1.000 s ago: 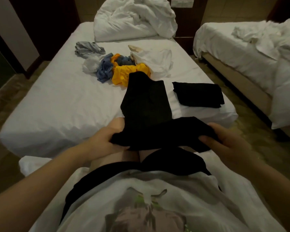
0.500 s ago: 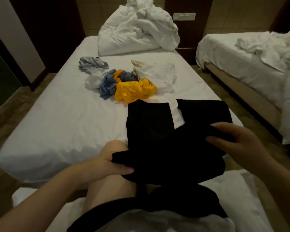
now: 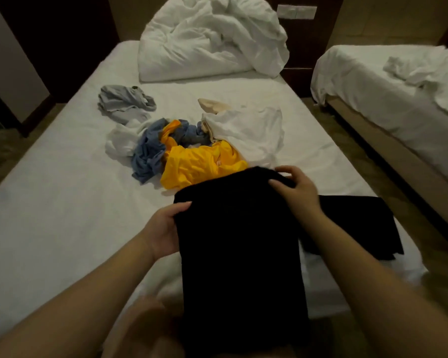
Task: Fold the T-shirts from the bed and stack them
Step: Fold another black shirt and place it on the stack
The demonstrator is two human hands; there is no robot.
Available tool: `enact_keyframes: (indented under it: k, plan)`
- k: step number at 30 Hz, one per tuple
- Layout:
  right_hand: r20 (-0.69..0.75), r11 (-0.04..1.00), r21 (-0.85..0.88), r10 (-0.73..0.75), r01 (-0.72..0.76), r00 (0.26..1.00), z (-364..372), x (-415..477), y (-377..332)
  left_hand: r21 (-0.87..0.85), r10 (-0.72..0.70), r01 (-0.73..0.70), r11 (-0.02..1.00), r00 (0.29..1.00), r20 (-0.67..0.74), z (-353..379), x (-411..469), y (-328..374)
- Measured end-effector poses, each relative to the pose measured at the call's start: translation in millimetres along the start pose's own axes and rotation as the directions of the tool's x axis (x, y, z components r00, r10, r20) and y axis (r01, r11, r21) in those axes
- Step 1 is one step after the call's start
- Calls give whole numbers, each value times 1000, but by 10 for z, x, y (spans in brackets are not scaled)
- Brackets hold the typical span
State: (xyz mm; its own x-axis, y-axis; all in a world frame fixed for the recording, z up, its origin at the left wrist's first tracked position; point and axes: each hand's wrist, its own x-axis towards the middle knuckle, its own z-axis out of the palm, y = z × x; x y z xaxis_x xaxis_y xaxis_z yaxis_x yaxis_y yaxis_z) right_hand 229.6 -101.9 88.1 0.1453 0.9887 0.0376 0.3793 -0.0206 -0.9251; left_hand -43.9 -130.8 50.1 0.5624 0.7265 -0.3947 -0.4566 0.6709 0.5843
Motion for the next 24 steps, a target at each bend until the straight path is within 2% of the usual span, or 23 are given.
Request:
enact_keyframes:
  k: [1,2,3,4,5,6,7,8,9,15,17,20,24]
  plan:
    - [60,989,12,149,-149,987,154,208,300,-64,-19,13,998,996,-93,-172,167,-80]
    - [150,947,45,309,-319,939,286,311,564,-172,-58,32,985,987,-147,-332,297,-167]
    - [214,877,115,438,-467,873,406,370,813,-211,-76,33,977,978,-196,-472,393,-288]
    - [259,796,204,518,-571,815,492,367,977,-198,-48,-4,980,965,-256,-567,464,-391]
    - [252,745,276,554,-608,793,554,363,1093,-155,-11,-35,987,957,-290,-661,483,-423]
    - [215,731,300,574,-612,790,562,360,1160,-161,59,-100,982,969,-240,-743,532,-481]
    - [203,720,323,581,-615,788,565,375,1238,-196,73,-104,975,985,-159,-763,564,-519]
    - [212,716,338,574,-611,791,561,380,1266,-238,28,-47,970,996,-82,-767,622,-559]
    - [217,711,356,568,-606,794,563,402,1289,-238,-50,31,971,996,-74,-751,644,-537]
    - [-32,813,272,542,-514,840,644,346,1262,-235,-97,44,971,971,-220,-589,614,-523]
    - [-67,833,272,516,-482,854,615,307,1255,-238,-112,58,970,970,-217,-539,581,-549]
    - [39,806,253,544,-535,838,503,203,1251,-199,-105,63,978,973,-205,-472,495,-566]
    - [357,723,210,569,-658,740,369,-190,1239,42,-28,46,998,932,-362,-469,289,-855]
